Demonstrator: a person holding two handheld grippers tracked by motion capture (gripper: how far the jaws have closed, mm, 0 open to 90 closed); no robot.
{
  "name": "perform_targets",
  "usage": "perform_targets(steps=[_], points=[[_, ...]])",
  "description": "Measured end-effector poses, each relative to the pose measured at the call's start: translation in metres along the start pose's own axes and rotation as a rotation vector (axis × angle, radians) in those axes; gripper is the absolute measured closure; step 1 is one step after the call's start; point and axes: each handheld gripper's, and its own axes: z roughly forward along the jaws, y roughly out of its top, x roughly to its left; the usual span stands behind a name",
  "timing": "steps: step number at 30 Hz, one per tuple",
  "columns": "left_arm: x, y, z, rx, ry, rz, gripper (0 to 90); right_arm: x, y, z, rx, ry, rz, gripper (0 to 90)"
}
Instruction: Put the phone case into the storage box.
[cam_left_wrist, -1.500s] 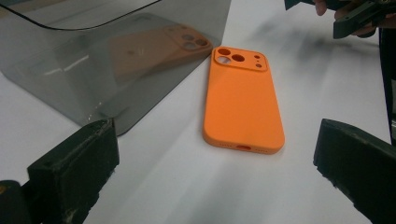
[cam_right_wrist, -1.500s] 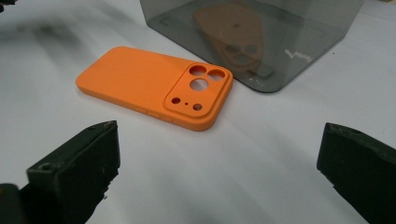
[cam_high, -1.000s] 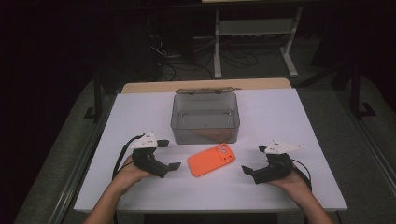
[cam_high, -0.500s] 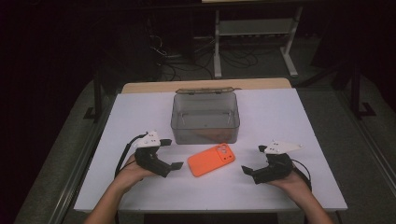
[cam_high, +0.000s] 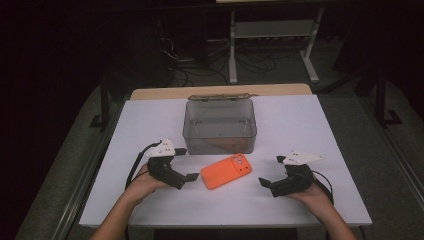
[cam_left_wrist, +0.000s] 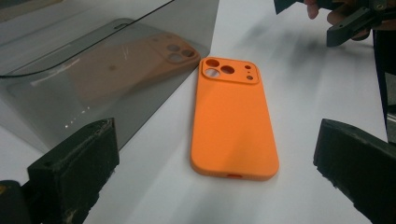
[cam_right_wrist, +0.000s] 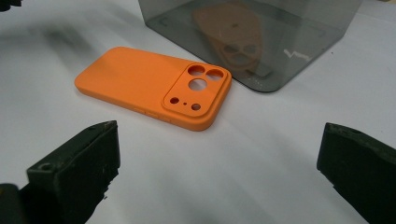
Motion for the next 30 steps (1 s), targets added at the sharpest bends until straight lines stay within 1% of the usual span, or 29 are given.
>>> perform_targets(steps=[30], points=[[-0.005,0.017,0.019,-0.007,-0.039,0.031,0.0,0.0,0.0,0.001,0.004,0.0,0.001,0.0]])
